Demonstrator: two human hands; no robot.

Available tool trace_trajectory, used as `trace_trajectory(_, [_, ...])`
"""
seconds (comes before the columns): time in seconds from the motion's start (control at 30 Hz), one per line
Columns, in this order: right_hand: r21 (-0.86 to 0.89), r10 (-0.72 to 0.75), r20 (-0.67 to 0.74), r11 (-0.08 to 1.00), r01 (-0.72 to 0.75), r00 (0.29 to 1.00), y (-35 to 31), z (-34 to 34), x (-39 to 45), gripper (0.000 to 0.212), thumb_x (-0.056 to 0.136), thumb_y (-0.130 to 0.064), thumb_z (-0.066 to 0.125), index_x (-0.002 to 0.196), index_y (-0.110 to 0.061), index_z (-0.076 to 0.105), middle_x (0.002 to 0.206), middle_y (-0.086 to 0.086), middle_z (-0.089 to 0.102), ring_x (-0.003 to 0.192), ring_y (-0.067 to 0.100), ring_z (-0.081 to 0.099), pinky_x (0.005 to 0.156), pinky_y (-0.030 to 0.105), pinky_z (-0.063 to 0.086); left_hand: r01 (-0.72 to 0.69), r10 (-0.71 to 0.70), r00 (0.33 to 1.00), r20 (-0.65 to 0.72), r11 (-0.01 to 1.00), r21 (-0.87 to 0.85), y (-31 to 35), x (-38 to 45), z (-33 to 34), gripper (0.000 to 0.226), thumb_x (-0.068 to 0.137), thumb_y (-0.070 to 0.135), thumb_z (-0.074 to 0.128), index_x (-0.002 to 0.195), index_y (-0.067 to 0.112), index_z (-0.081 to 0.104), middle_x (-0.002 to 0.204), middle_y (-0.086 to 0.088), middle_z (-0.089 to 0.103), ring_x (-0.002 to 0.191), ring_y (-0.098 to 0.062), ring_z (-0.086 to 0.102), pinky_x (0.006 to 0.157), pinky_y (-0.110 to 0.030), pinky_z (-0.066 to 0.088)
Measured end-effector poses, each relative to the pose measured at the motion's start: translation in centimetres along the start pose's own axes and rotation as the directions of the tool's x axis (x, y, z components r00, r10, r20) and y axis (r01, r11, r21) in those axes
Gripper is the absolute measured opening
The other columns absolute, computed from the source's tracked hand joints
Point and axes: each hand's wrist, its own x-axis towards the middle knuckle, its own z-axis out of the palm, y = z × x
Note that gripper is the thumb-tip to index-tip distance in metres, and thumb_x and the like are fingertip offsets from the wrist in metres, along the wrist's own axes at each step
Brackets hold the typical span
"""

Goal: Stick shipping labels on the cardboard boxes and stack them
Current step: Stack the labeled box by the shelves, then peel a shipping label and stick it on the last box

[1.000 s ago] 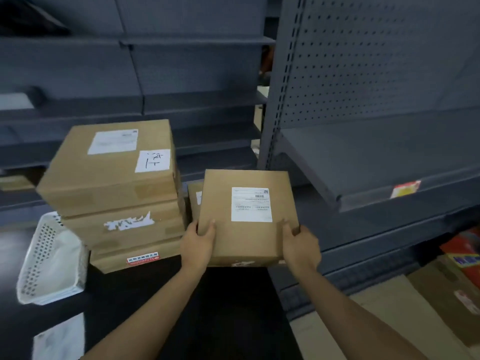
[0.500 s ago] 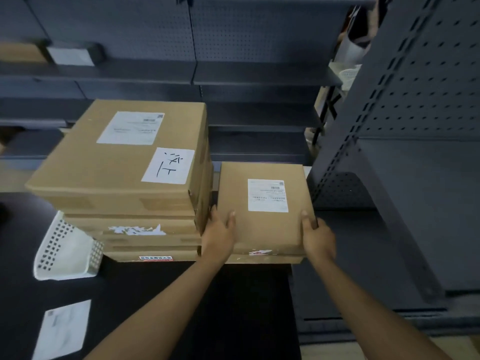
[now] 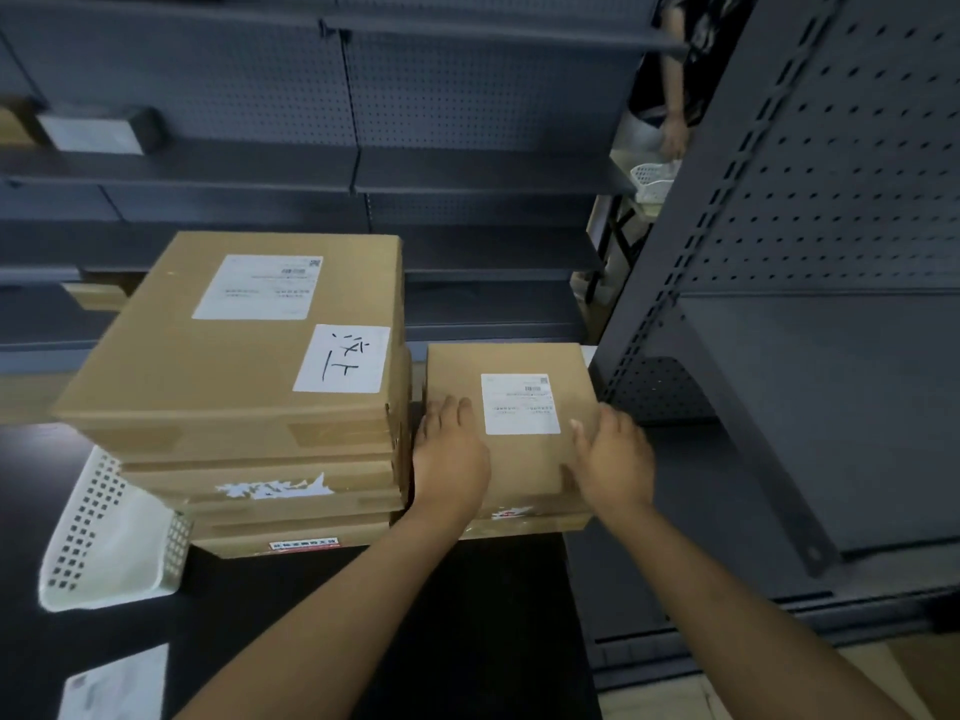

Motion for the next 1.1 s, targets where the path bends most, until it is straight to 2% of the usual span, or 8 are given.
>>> trace_trajectory(0.13, [-0.070, -0.299, 0.266, 0.942, 0.327, 0.916, -1.8, -3.6, -1.2, 0.040, 0.097, -0.025, 0.045, 0.135, -0.014, 0.046, 0.132, 0.006, 0.051, 0.118, 0.024, 0.046, 0.095, 0.032, 0.037, -0.183, 0.183, 0.981, 0.072, 0.983, 0.002, 1.2, -0.6, -2.8, 0.037, 0.090, 0.014, 0.043, 0.128, 0.011, 0.047, 0.123, -0.007, 0.053, 0.110, -0.021, 0.049, 0.084, -0.029, 0.042])
trace_trajectory(0.27, [-0.045, -0.317, 0.418, 0.929, 0.368, 0.851, -3.2, -6.0, -3.8, 0.049, 0.095, -0.028, 0.048, 0.142, -0.015, 0.040, 0.139, 0.006, 0.047, 0.121, 0.024, 0.047, 0.097, 0.031, 0.039, -0.266, 0.256, 0.952, 0.170, 0.963, 0.038, 1.3, -2.5, -5.3, 0.038, 0.091, 0.015, 0.045, 0.129, 0.012, 0.045, 0.119, -0.008, 0.055, 0.105, -0.022, 0.052, 0.082, -0.033, 0.046])
trace_trajectory(0.43, [-0.092, -0.336, 0.425, 0.908, 0.409, 0.840, -4.0, -8.1, -8.1, 0.046, 0.094, -0.033, 0.051, 0.136, -0.014, 0.046, 0.133, 0.006, 0.050, 0.115, 0.023, 0.050, 0.095, 0.037, 0.046, -0.282, 0.261, 0.949, 0.177, 0.953, 0.108, -0.2, -7.2, -8.3, 0.037, 0.091, 0.019, 0.049, 0.127, 0.013, 0.046, 0.121, -0.007, 0.056, 0.108, -0.024, 0.054, 0.082, -0.032, 0.042])
trace_trajectory(0.57, [-0.042, -0.383, 0.419, 0.898, 0.439, 0.823, -4.9, -8.9, -13.4, 0.039, 0.094, -0.032, 0.052, 0.128, -0.013, 0.050, 0.124, 0.006, 0.053, 0.108, 0.023, 0.052, 0.093, 0.037, 0.048, -0.178, 0.174, 0.969, 0.173, 0.984, 0.011, -2.8, -13.4, -10.0, 0.029, 0.090, 0.022, 0.055, 0.118, 0.016, 0.054, 0.113, -0.005, 0.059, 0.101, -0.022, 0.058, 0.087, -0.035, 0.050])
trace_trajectory(0.7, [0.027, -0.488, 0.425, 0.848, 0.529, 0.762, -7.0, -8.5, -19.6, 0.029, 0.092, -0.025, 0.054, 0.118, -0.013, 0.058, 0.115, 0.005, 0.057, 0.100, 0.019, 0.055, 0.088, 0.033, 0.049, -0.044, 0.055, 0.988, 0.141, 0.996, -0.081, -7.2, -20.1, -11.1, 0.011, 0.088, 0.020, 0.058, 0.099, 0.019, 0.059, 0.100, -0.002, 0.063, 0.089, -0.017, 0.060, 0.078, -0.029, 0.051])
trace_trajectory(0.8, [0.040, -0.557, 0.446, 0.794, 0.607, 0.700, -10.8, -8.0, -23.8, 0.026, 0.092, -0.028, 0.055, 0.112, -0.013, 0.060, 0.111, 0.005, 0.062, 0.100, 0.023, 0.060, 0.085, 0.034, 0.050, 0.006, -0.005, 0.990, 0.138, 1.000, -0.008, -11.9, -24.1, -12.4, 0.022, 0.088, 0.025, 0.056, 0.109, 0.016, 0.056, 0.110, -0.005, 0.060, 0.099, -0.022, 0.058, 0.081, -0.032, 0.048])
trace_trajectory(0.93, [0.023, -0.638, 0.437, 0.713, 0.700, 0.635, -18.4, -7.2, -29.5, 0.034, 0.094, -0.034, 0.053, 0.123, -0.016, 0.055, 0.122, 0.005, 0.059, 0.111, 0.023, 0.056, 0.088, 0.032, 0.047, 0.134, -0.139, 0.984, 0.111, 0.989, 0.056, -20.0, -29.4, -15.5, 0.034, 0.090, 0.029, 0.052, 0.121, 0.014, 0.053, 0.120, -0.007, 0.057, 0.109, -0.025, 0.055, 0.088, -0.036, 0.045])
trace_trajectory(1.1, [0.131, -0.746, 0.486, 0.578, 0.806, 0.456, -30.2, -3.6, -38.6, 0.039, 0.092, -0.030, 0.053, 0.128, -0.015, 0.055, 0.126, 0.005, 0.057, 0.116, 0.024, 0.056, 0.095, 0.035, 0.047, 0.340, -0.344, 0.936, 0.071, 0.938, 0.061, -33.2, -38.9, -19.4, 0.030, 0.090, 0.028, 0.051, 0.117, 0.015, 0.054, 0.115, -0.005, 0.058, 0.103, -0.025, 0.056, 0.085, -0.035, 0.045])
